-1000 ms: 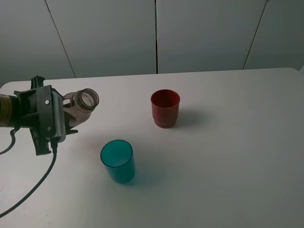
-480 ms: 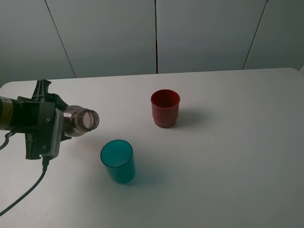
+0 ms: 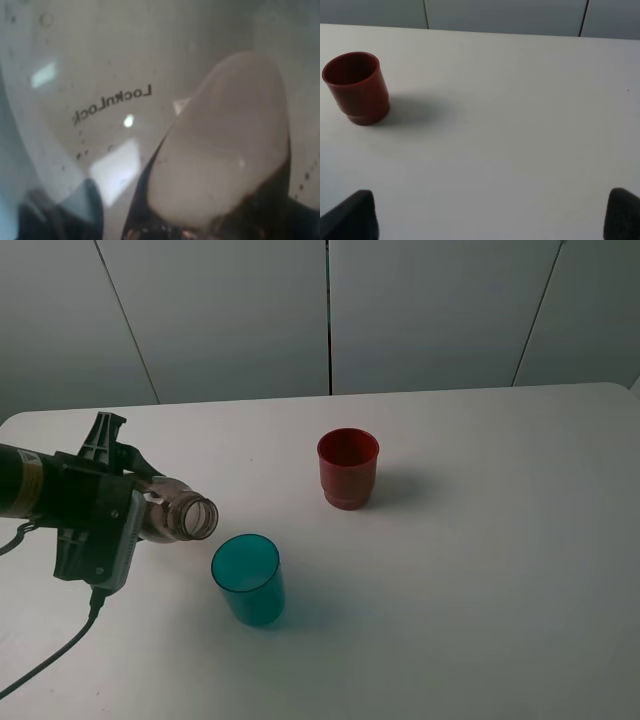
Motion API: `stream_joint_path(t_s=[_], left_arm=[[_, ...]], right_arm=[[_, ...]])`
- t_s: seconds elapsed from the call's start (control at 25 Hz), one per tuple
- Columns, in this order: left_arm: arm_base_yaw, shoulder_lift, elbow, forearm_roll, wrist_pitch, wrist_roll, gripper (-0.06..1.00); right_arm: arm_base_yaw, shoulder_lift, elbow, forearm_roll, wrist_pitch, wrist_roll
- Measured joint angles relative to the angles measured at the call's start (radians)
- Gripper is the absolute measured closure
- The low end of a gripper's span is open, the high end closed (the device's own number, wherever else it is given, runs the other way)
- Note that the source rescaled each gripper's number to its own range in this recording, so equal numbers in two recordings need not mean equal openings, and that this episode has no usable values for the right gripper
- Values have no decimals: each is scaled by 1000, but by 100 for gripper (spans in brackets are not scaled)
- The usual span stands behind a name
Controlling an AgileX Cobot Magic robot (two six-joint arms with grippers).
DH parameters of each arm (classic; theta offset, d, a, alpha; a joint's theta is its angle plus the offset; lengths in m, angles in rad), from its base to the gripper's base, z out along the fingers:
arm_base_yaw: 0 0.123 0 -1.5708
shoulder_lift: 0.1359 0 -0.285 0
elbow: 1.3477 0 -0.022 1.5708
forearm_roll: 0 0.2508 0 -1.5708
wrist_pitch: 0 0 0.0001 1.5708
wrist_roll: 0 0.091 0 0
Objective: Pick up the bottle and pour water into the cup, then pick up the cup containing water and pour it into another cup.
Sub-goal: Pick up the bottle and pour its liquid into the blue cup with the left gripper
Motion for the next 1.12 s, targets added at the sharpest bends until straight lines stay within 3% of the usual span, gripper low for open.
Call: stream_joint_path(t_s=[0.4,1.12], left_arm=[[-79,0,-30,10,33,-1,62],[-137,0,-69,66,141,27,62]], right_arm=[[0,0,0,0,0,0],[0,0,0,0,0,0]])
